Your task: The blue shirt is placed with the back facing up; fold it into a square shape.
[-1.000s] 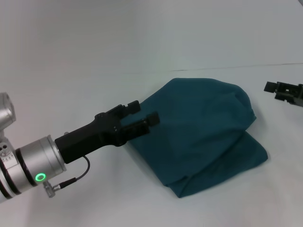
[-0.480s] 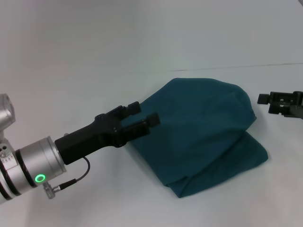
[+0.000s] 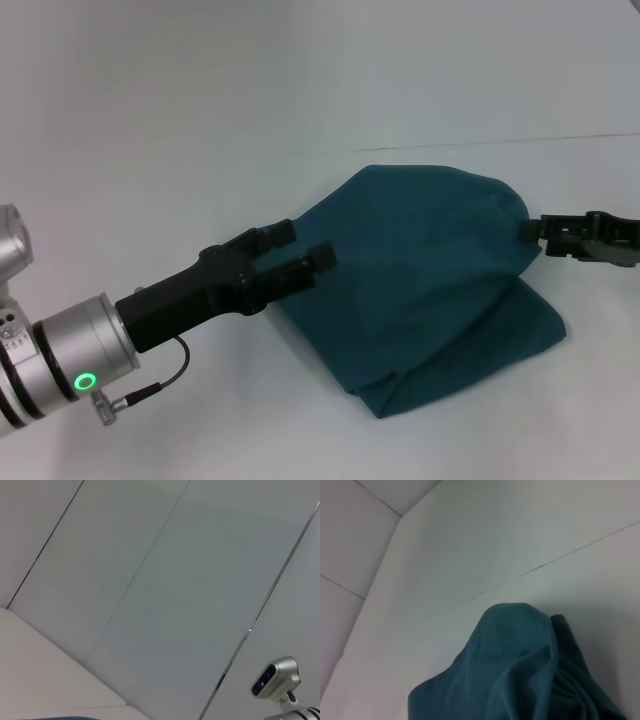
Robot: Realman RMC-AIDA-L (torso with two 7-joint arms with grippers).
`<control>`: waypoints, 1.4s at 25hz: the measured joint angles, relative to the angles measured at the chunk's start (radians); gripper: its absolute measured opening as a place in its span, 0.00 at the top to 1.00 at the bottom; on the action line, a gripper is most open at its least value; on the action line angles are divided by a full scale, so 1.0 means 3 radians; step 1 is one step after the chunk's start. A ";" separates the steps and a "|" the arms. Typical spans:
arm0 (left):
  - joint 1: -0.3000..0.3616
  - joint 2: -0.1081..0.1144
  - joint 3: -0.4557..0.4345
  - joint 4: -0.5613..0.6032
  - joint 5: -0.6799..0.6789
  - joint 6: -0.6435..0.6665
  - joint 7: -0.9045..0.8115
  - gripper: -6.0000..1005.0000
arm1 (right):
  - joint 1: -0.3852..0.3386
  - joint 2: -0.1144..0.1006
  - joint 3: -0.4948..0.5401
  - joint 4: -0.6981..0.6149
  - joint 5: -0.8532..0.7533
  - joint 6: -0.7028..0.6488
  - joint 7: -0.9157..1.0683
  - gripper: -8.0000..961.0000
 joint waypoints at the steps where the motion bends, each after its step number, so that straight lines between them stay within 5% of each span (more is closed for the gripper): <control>1: 0.0000 0.0000 -0.0001 0.0000 0.0000 -0.0001 0.0001 0.10 | 0.0012 0.0009 -0.0010 0.0009 -0.0002 0.0027 -0.0005 0.22; 15: 0.0019 0.0000 -0.0013 0.0001 0.0000 -0.0001 0.0010 0.10 | 0.0128 0.0051 -0.0050 0.0219 -0.0109 0.0254 0.0005 0.22; 23: 0.0022 0.0000 -0.0012 0.0001 0.0000 0.0003 0.0013 0.10 | 0.0131 0.0141 -0.0076 0.0244 -0.0167 0.0430 -0.0030 0.23; 28: 0.0026 0.0000 -0.0016 0.0001 0.0000 0.0004 0.0015 0.10 | 0.0118 0.0200 -0.0019 0.0205 -0.0047 0.0327 -0.0218 0.46; 31: 0.0027 0.0000 -0.0017 0.0001 0.0000 0.0002 0.0015 0.10 | 0.0106 0.0206 0.0009 0.0191 0.0093 0.0233 -0.0315 0.72; 35: 0.0029 0.0000 -0.0018 0.0001 0.0000 0.0000 0.0016 0.10 | 0.0103 0.0208 0.0023 0.0160 0.0231 0.0083 -0.0383 0.86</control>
